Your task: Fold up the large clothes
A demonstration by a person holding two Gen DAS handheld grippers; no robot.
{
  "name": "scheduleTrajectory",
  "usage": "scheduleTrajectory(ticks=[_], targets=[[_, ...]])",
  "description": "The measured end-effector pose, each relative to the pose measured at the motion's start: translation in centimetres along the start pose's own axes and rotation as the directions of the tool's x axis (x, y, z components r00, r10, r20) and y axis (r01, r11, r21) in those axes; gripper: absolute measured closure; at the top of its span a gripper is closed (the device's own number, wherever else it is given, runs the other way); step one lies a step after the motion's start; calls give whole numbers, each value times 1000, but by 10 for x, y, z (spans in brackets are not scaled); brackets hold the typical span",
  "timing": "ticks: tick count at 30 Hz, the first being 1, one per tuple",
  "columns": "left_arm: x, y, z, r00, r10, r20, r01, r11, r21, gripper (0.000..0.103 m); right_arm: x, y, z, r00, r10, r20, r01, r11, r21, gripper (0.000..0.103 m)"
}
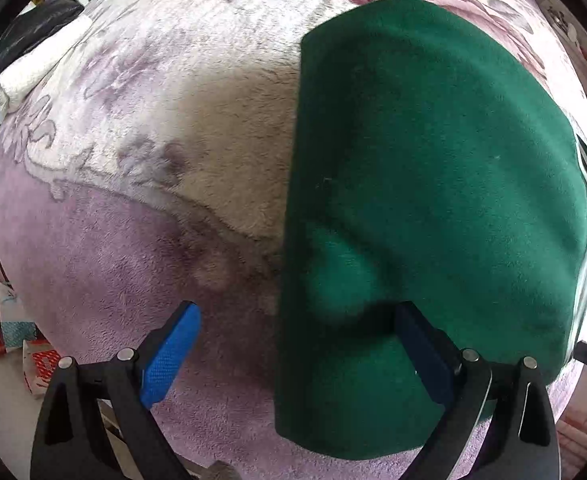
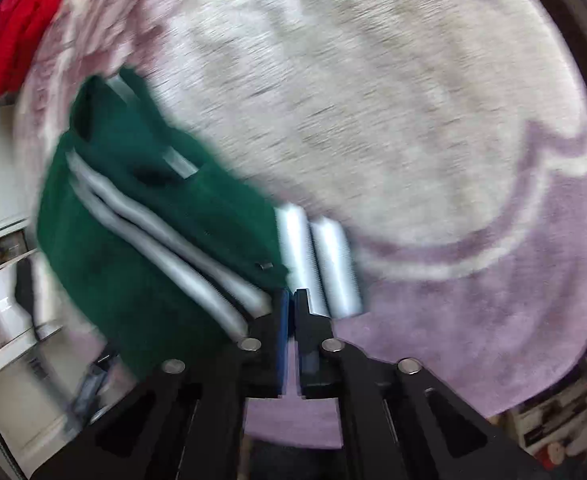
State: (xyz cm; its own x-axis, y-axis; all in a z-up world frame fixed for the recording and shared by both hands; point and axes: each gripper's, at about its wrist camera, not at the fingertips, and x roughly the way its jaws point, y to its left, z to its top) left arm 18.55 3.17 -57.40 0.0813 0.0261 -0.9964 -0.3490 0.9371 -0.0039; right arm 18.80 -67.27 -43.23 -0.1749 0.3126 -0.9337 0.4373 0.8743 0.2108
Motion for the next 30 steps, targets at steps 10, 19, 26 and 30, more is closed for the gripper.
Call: scheduleTrajectory(ticks=[10, 19, 26, 30], targets=[[-2, -13, 1, 1000, 12, 13, -13, 998, 65, 3, -28, -15, 16, 999, 50, 15, -48, 995, -85, 101], [-9, -8, 11, 1000, 9, 17, -10, 998, 55, 3, 12, 64, 44, 979, 183, -88, -201, 926, -319, 24], [-14, 16, 24, 999, 23, 37, -24, 999, 30, 3, 20, 66, 28, 997, 39, 60, -18, 950, -312, 86], [-9, 46, 31, 999, -27, 19, 28, 999, -35, 3, 34, 66, 32, 999, 27, 32, -14, 944, -331, 83]])
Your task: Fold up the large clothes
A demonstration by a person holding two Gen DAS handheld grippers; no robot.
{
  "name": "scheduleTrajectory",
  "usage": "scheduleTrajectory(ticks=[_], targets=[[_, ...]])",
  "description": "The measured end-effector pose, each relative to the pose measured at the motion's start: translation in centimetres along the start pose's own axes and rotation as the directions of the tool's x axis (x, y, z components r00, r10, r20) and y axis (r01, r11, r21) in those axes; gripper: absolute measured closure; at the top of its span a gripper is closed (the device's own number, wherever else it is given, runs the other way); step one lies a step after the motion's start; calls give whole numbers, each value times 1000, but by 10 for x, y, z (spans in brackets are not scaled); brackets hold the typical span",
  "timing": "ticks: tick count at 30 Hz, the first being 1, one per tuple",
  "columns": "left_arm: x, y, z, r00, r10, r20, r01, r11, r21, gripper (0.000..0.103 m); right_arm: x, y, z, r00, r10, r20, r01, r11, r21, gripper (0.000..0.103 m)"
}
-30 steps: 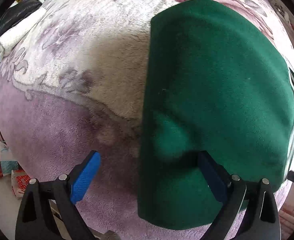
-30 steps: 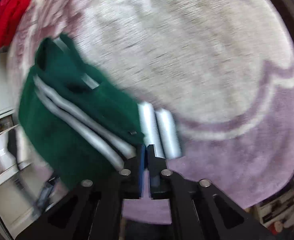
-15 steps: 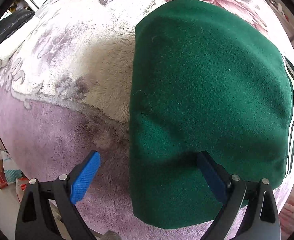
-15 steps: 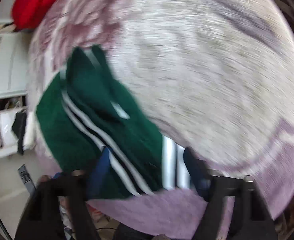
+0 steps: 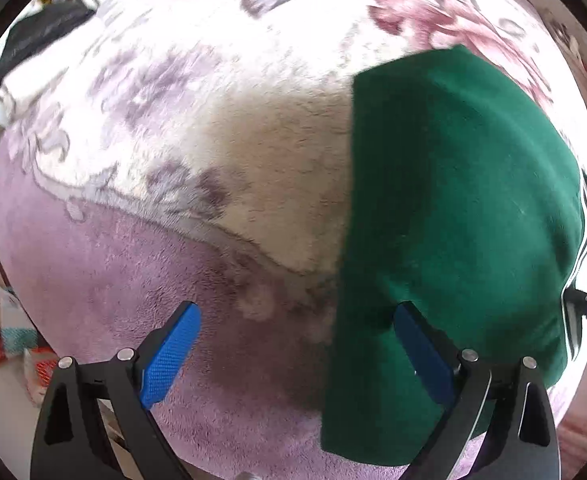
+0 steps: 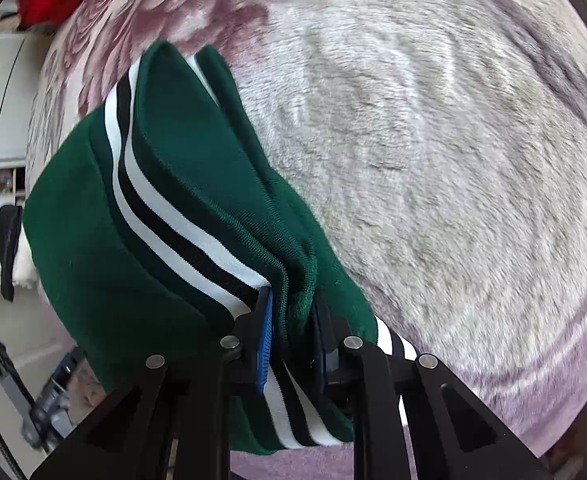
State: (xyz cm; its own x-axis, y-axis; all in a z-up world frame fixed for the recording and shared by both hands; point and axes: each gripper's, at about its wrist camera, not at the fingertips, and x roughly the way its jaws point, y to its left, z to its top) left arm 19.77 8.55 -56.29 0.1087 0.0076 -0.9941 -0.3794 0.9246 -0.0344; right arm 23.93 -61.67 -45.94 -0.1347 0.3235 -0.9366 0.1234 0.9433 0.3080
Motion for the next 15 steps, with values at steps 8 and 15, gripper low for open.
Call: scheduleTrajectory(ticks=[8, 15], targets=[[34, 28, 12, 896, -441, -43, 432, 891, -140, 3, 4, -8, 26, 991, 114, -70, -123, 981, -147, 26], [69, 0, 28, 744, -667, -51, 659, 744, -111, 3, 63, -50, 47, 925, 304, -228, -350, 915, -199, 0]])
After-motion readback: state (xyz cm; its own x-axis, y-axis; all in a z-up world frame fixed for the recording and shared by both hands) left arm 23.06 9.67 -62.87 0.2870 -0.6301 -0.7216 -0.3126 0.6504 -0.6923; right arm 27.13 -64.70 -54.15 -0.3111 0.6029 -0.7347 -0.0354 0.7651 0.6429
